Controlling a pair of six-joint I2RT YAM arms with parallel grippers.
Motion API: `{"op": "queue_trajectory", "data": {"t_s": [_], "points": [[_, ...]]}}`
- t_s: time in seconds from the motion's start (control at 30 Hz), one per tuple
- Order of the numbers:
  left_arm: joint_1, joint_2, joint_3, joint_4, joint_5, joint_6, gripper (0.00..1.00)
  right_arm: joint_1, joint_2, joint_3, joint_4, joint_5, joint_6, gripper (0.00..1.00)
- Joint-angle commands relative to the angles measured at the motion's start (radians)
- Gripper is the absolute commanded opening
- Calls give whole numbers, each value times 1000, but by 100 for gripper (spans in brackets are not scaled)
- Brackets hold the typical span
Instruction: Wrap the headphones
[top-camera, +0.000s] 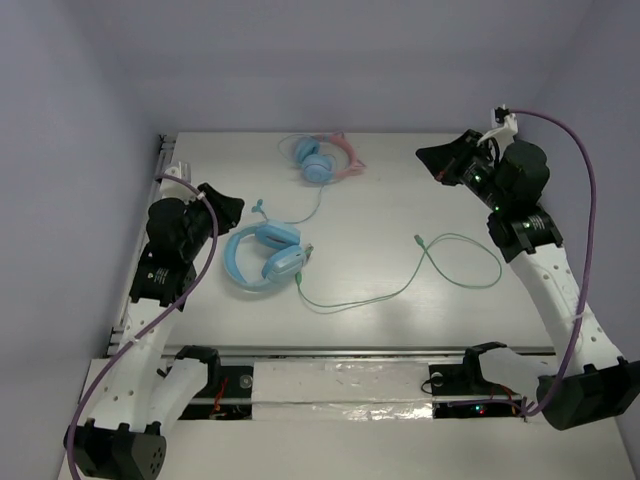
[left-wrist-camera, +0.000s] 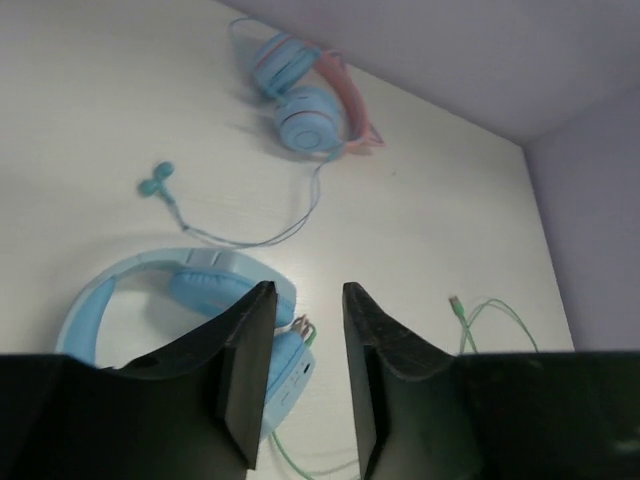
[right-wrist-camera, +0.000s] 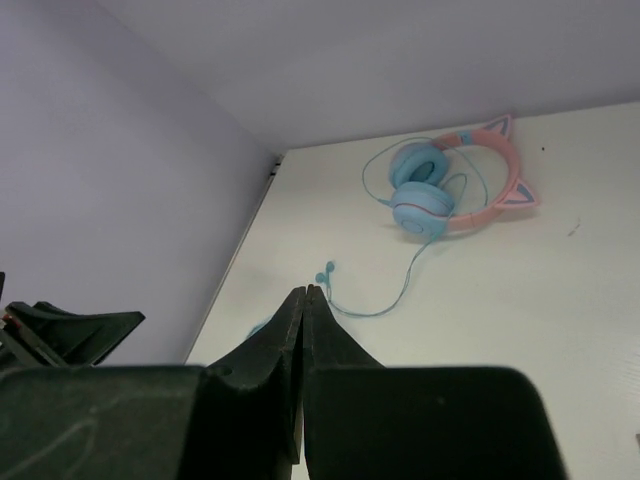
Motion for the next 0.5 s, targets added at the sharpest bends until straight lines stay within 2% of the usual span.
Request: {"op": "queue_trajectory", "data": {"t_s": [0.0, 0.07, 0.1, 0.17, 0.27, 0.47], "points": [[1, -28, 21, -130, -136, -31, 26, -2, 10, -14, 61, -31, 19, 0], [1, -33, 1, -155, -173, -52, 23, 33, 43, -24, 19, 33, 13, 0], [1, -35, -5, -203, -172, -54, 14, 50, 56, -22, -3, 67, 5, 0], [1, -56, -33, -221, -199, -52, 2, 107, 86, -8, -64, 165, -21, 0], [1, -88, -68, -250, -268, -63, 0, 162, 93, -66, -45, 214, 3, 0], [1, -30, -134, -303, -331, -132, 0, 224, -13, -298, 175, 73, 57, 0]]}}
